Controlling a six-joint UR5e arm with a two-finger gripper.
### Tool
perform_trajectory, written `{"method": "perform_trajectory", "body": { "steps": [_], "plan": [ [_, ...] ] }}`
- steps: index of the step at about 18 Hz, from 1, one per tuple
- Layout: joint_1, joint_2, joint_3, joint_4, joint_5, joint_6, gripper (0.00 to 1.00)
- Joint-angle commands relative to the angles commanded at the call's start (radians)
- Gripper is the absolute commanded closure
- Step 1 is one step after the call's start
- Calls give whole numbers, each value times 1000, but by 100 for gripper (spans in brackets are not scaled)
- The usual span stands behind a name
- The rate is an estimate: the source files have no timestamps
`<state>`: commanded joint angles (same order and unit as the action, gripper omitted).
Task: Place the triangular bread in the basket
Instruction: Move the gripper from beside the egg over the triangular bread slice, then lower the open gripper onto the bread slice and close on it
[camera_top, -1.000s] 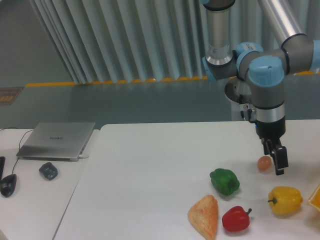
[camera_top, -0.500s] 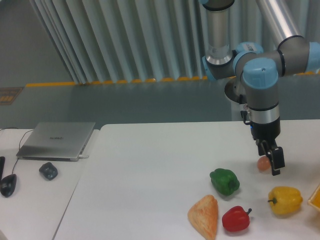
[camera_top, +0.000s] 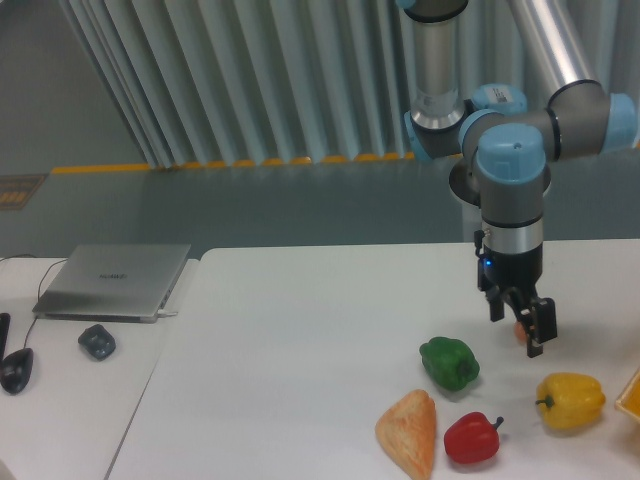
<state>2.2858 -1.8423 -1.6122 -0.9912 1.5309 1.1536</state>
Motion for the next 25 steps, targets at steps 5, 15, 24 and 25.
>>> {"method": "perform_trajectory", "body": {
  "steps": [5, 15, 24, 25],
  "plan": [
    [-89, -61, 75, 42, 15, -245, 0],
    [-203, -158, 97, 72, 84, -360, 0],
    [-258, -253, 130, 72, 121, -450, 0],
    [-265, -264, 141, 72, 141, -471, 0]
  ]
}}
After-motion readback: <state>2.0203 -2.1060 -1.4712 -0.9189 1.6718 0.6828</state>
